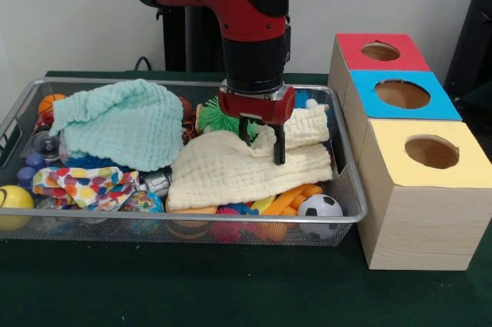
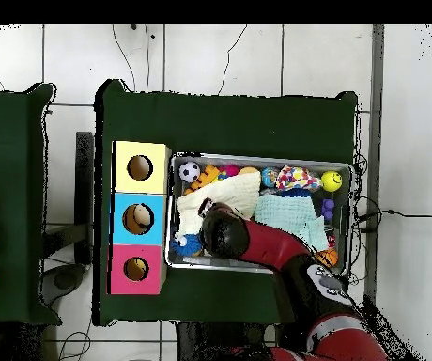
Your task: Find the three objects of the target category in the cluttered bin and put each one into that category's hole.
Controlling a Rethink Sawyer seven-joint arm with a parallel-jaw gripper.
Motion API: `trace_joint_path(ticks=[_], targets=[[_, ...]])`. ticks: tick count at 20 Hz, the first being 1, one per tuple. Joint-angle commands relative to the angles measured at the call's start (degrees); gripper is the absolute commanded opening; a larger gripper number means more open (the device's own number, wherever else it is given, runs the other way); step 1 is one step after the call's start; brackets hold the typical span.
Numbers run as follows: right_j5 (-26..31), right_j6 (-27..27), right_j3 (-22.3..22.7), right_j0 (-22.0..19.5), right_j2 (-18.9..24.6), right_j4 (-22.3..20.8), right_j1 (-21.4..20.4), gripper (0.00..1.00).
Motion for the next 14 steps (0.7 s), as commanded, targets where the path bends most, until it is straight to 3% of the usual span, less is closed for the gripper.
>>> trace_joint_path(ticks=[1,6,9,11,14], targets=[[-4.44,3.29,-5.96,2.36,-4.05,-4.41,5.81,0.00],[-4.31,2.88,-5.29,2.56,-3.76,-5.21,5.00,0.00],[-2.70,5.41,-3.06,2.50,-4.21,-2.87,3.27,0.00],[-2.49,4.68,-2.08,1.92,-3.93,-3.66,1.19,0.00],[2.99,3.07,-0.26,1.14,-4.03,-3.49,-3.47,0.00]])
